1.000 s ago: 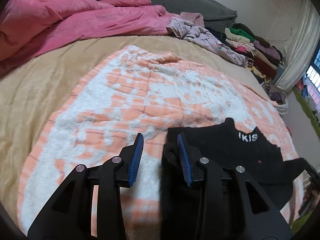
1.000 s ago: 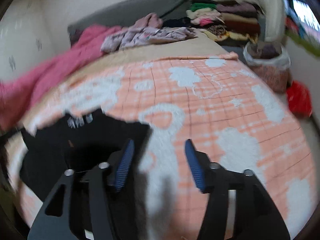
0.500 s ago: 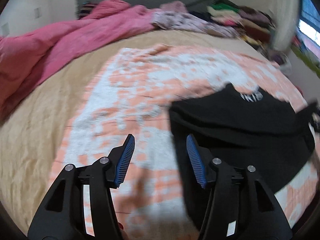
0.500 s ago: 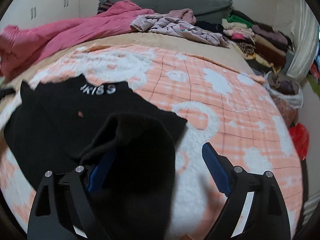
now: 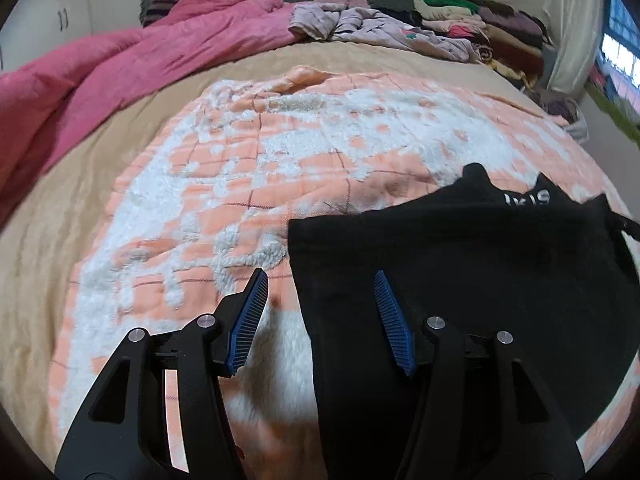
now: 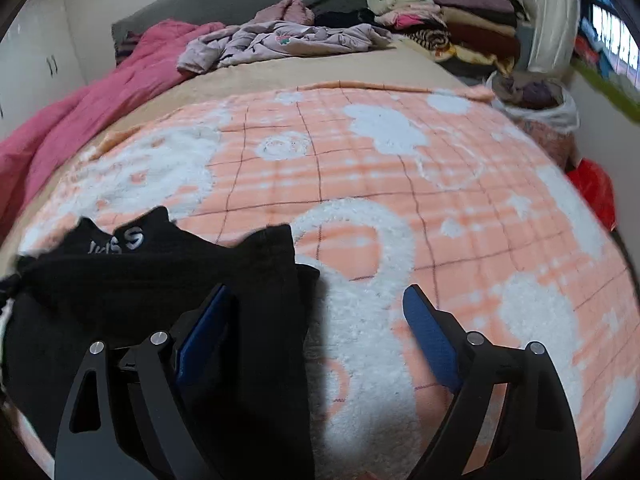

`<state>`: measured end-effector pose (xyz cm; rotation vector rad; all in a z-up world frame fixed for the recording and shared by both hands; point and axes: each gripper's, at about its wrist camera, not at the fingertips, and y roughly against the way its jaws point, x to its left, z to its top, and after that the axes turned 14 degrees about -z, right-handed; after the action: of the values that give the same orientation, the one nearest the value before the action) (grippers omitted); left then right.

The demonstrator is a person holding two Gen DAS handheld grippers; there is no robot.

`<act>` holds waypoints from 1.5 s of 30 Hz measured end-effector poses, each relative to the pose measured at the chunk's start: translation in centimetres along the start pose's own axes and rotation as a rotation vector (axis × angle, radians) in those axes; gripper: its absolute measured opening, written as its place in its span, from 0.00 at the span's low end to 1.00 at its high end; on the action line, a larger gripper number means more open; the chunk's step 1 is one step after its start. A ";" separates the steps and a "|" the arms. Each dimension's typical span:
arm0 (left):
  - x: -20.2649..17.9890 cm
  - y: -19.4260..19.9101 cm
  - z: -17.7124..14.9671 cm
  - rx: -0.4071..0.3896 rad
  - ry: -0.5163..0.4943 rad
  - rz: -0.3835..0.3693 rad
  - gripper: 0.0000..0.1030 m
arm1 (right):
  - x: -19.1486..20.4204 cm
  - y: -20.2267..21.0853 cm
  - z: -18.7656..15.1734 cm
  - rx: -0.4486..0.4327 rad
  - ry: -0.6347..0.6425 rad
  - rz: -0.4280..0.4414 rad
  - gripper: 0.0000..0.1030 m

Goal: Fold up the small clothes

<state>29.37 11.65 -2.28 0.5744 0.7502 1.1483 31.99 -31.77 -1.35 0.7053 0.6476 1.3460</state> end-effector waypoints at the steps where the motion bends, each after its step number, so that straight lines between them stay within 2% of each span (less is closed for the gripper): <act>1: 0.4 -0.1 0.0 -0.005 0.020 -0.021 0.46 | -0.1 0.1 0.0 0.001 -0.010 0.051 0.83; 4: 0.7 0.1 -0.1 -0.016 0.058 -0.056 0.46 | 0.2 0.5 0.0 -0.003 -0.007 0.113 0.84; 6: 0.4 0.4 -0.1 -0.024 0.057 -0.065 0.36 | 0.9 0.3 -0.2 0.025 0.008 0.132 0.81; 7: 0.2 0.5 -0.2 -0.025 0.055 -0.070 0.25 | 1.1 0.1 -0.3 0.038 0.017 0.136 0.75; 9: -0.3 0.7 -0.2 -0.035 0.046 -0.063 0.15 | 1.4 0.0 -0.7 0.047 0.026 0.124 0.36; 10: -0.7 1.0 -0.3 -0.045 0.034 -0.053 0.13 | 1.4 0.1 -0.8 0.041 0.024 0.104 0.31; 12: -1.0 1.4 -0.3 -0.061 0.020 -0.045 0.07 | 0.8 0.5 -0.8 0.025 -0.009 0.124 0.13; 14: -1.5 1.9 -0.2 -0.082 -0.007 -0.025 0.05 | 0.1 1.1 -0.7 0.006 -0.043 0.149 0.08; 17: -2.5 3.2 0.1 -0.131 -0.053 0.013 0.04 | -0.3 2.5 -0.3 -0.053 -0.047 0.137 0.06; 20: -2.8 4.2 0.7 -0.175 -0.058 0.022 0.04 | -0.8 3.6 0.3 -0.101 -0.076 0.135 0.06; 23: -2.7 3.8 1.0 -0.181 -0.054 0.034 0.04 | -1.1 3.2 0.4 -0.105 -0.086 0.118 0.06; 30: -1.8 0.2 0.3 -0.095 -0.041 0.097 0.04 | -1.1 -0.4 -1.1 0.016 -0.090 0.034 0.06; 34: -1.9 -0.8 -0.3 -0.064 -0.059 0.126 0.08 | -0.8 -0.8 -1.6 0.027 -0.079 -0.008 0.12; 37: -2.2 -0.6 -0.4 -0.064 -0.072 0.143 0.10 | -0.6 -0.5 -1.8 0.022 -0.061 -0.046 0.23; 39: -2.3 -0.5 -0.5 -0.061 -0.072 0.149 0.15 | -0.7 -0.1 -1.9 0.013 -0.056 -0.082 0.38; 40: -2.3 -0.4 -0.6 -0.056 -0.067 0.149 0.16 | -0.7 0.1 -2.0 0.011 -0.054 -0.089 0.41; 43: -2.3 0.0 -0.7 -0.049 -0.058 0.142 0.25 | -0.7 1.4 -2.3 -0.005 -0.052 -0.090 0.58; 45: -2.2 0.5 -0.8 -0.051 -0.049 0.138 0.33 | -0.6 2.4 -2.5 -0.027 -0.044 -0.100 0.74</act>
<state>27.96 9.75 -1.95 0.6168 0.6450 1.2729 28.49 -31.97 -1.13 0.6703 0.6202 1.2420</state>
